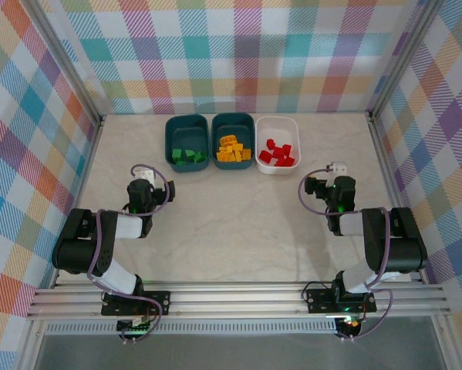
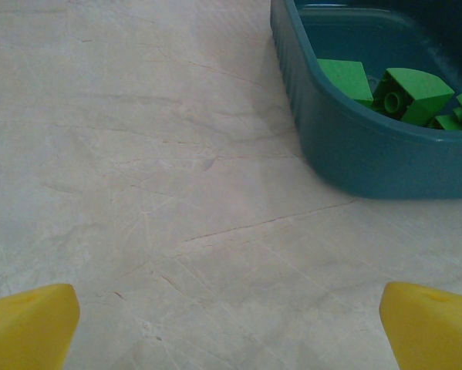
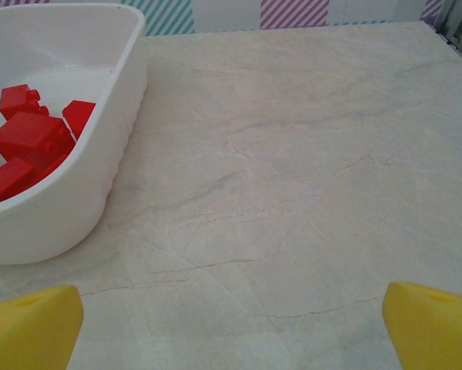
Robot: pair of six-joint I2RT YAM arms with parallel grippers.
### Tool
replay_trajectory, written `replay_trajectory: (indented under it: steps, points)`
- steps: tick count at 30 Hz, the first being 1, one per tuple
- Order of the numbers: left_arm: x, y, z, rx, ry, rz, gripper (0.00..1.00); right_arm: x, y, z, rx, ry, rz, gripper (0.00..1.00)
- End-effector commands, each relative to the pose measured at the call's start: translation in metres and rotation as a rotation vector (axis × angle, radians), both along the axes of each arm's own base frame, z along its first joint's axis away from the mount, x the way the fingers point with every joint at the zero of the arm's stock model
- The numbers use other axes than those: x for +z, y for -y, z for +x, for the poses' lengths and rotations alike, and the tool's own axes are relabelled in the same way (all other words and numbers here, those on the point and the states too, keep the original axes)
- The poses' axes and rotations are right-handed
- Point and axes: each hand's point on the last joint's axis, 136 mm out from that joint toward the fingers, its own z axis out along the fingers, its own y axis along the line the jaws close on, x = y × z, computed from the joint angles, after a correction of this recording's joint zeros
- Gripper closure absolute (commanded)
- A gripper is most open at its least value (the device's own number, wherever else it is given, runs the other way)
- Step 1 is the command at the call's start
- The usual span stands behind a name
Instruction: Sort the legos into containers by color
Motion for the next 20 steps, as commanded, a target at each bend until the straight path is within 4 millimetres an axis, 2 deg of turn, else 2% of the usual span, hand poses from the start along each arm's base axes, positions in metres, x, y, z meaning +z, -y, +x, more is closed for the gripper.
replay_trajectory:
  steps: [1,20]
  points:
    - [0.0096,-0.0016,0.0051,-0.005,0.041,-0.004,0.0,0.0076,-0.006,0.0007,0.026,0.027,0.006,0.0]
    - [0.0092,-0.001,0.005,-0.011,0.039,-0.006,0.0,0.0078,-0.0067,0.0012,0.029,0.025,0.009,0.0]
